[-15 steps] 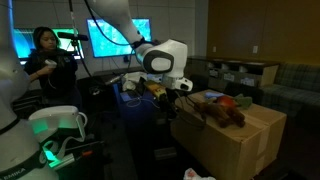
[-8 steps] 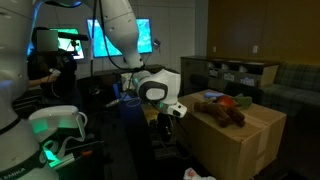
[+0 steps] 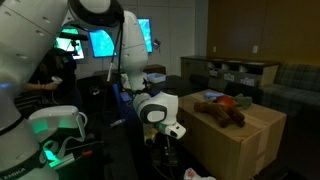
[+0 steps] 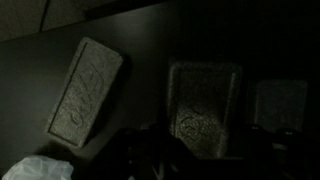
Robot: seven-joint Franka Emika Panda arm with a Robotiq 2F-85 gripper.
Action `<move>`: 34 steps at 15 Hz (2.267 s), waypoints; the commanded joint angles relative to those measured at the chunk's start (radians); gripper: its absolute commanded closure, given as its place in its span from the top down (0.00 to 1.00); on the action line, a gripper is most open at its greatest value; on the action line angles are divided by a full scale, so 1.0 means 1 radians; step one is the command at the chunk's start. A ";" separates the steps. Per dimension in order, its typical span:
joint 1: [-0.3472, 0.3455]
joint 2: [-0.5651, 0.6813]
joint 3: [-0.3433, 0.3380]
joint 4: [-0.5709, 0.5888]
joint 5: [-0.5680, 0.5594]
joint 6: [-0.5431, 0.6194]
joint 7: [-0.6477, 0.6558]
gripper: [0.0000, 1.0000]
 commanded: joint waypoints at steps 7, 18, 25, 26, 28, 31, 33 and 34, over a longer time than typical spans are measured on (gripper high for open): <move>0.136 0.216 -0.149 0.195 -0.013 -0.001 0.193 0.31; 0.103 0.194 -0.127 0.189 0.007 0.020 0.194 0.89; 0.055 0.076 -0.085 0.096 0.013 0.034 0.148 1.00; 0.038 0.046 -0.064 0.076 0.017 0.040 0.133 1.00; 0.018 0.002 -0.032 0.050 0.020 0.047 0.117 1.00; -0.020 -0.044 0.038 0.031 0.027 0.050 0.078 1.00; -0.043 -0.039 0.090 0.046 0.032 0.044 0.046 1.00; -0.044 -0.041 0.102 0.050 0.030 0.037 0.039 1.00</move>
